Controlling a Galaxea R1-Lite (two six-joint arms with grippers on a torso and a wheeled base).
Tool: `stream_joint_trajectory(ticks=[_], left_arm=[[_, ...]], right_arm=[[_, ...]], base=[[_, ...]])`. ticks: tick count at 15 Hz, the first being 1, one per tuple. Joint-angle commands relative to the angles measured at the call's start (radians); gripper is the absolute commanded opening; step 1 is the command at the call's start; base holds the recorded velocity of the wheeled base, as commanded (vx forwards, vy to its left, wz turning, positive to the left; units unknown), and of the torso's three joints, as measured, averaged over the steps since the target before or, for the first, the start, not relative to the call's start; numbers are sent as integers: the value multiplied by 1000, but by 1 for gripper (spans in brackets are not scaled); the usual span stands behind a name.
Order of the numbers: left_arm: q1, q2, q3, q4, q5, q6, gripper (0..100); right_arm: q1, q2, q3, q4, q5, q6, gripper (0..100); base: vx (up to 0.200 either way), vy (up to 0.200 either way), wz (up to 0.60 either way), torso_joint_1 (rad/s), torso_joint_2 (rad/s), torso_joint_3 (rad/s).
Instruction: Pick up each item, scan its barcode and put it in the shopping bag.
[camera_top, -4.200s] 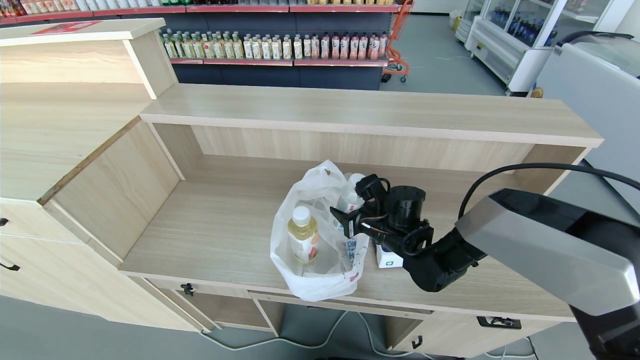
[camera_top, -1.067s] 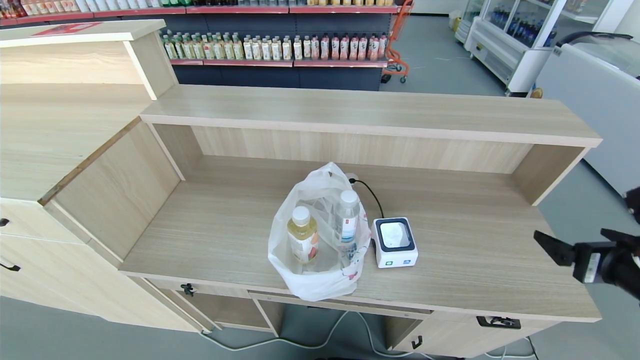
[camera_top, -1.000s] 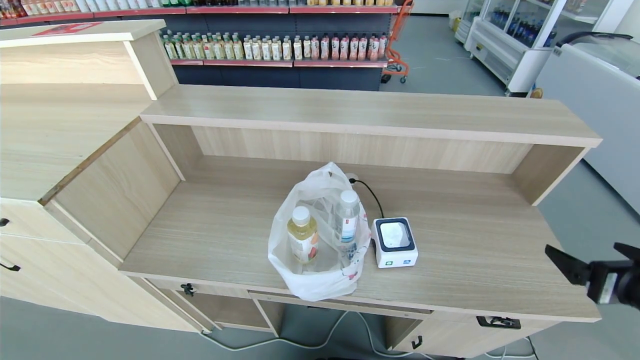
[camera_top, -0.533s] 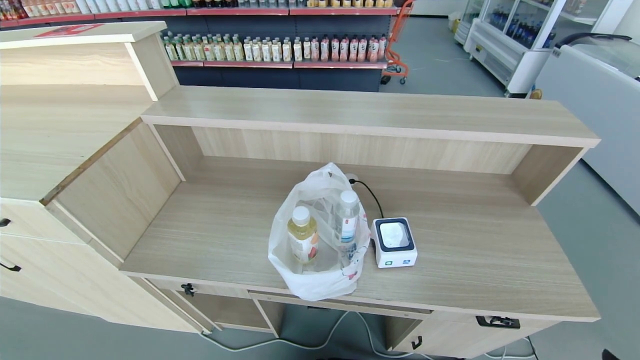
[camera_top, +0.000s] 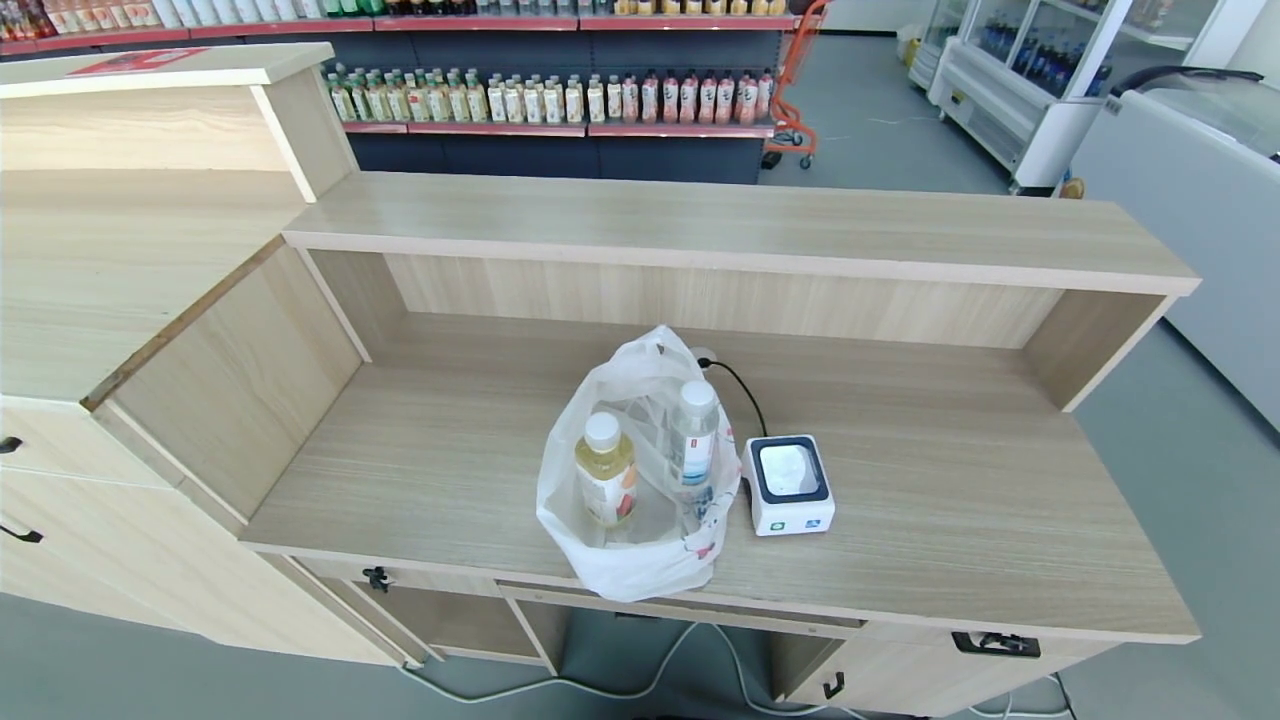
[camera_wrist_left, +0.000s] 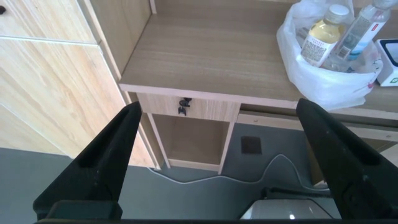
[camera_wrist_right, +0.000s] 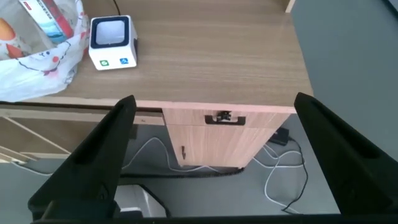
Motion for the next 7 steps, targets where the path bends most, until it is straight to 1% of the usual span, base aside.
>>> stream_joint_trajectory(ticks=[1, 7], left_arm=[[0, 1, 0, 0, 0, 0, 100], [0, 1, 0, 0, 0, 0, 100]], right_arm=[[-1, -22, 1, 10, -2, 6, 100], [-1, -22, 1, 10, -3, 8, 100]], base=[[0, 0, 0, 0, 0, 0], [0, 0, 0, 0, 0, 0]])
